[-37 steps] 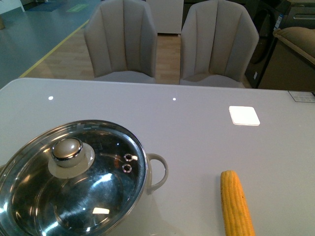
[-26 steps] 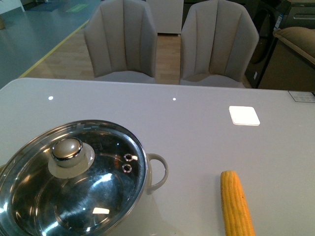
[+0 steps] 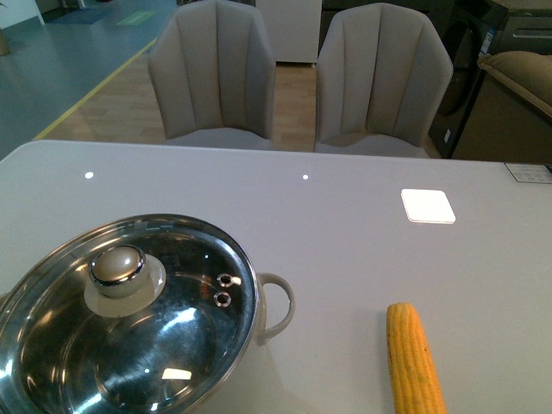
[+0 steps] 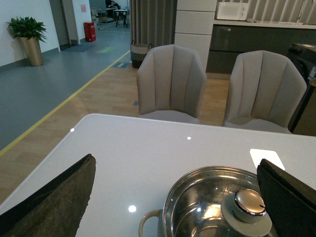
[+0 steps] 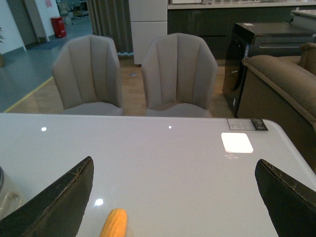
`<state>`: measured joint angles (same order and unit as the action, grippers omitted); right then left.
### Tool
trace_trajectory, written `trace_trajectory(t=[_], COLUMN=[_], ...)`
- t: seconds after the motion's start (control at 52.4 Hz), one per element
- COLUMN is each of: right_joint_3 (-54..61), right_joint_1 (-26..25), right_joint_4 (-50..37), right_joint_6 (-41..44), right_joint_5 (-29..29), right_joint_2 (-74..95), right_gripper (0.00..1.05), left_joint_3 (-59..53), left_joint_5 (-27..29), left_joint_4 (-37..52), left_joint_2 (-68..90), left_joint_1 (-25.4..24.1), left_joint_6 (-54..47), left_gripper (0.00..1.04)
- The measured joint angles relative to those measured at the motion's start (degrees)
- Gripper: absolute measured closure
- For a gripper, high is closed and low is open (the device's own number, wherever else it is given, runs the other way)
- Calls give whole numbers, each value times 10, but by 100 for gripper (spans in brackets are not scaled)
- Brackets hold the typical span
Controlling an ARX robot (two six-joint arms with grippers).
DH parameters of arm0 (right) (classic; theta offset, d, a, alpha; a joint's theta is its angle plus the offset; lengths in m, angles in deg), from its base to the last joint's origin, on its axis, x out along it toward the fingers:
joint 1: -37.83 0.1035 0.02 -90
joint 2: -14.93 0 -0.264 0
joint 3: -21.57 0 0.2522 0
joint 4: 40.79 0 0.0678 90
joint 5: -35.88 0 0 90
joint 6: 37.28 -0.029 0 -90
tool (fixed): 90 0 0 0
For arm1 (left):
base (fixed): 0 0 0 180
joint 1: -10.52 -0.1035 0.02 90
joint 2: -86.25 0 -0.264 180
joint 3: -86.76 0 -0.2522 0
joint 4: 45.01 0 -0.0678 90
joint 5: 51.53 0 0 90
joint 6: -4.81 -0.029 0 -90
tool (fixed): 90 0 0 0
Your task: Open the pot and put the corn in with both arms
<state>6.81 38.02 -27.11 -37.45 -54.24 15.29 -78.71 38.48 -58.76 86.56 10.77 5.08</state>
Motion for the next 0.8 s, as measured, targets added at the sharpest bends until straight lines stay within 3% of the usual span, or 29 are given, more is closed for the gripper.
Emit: trace_trajectory(t=[0.076, 0.115, 0.153, 0.267, 0.516, 0.802], right_joint_3=[0, 0, 0, 0, 0, 0], right_joint_1=[0, 0, 0, 0, 0, 0], right_joint_4=[0, 0, 0, 0, 0, 0], right_joint_6=[0, 0, 0, 0, 0, 0], right_joint_5=[0, -1, 0, 0, 0, 0], right_joint_2=[0, 0, 0, 0, 0, 0], right_gripper=[9, 9, 9, 9, 9, 9], left_joint_3=[2, 28, 35, 37, 71, 129], left_joint_5=[17, 105, 144, 180, 162, 88], left_joint_4=[-10, -85, -109, -82, 79, 369], left_joint_2=[4, 41, 70, 129, 295, 623], left_joint_1=[4, 31, 46, 78, 97, 106], left_joint_6=[8, 45, 64, 87, 86, 80], left_gripper=[7, 7, 7, 7, 7, 7])
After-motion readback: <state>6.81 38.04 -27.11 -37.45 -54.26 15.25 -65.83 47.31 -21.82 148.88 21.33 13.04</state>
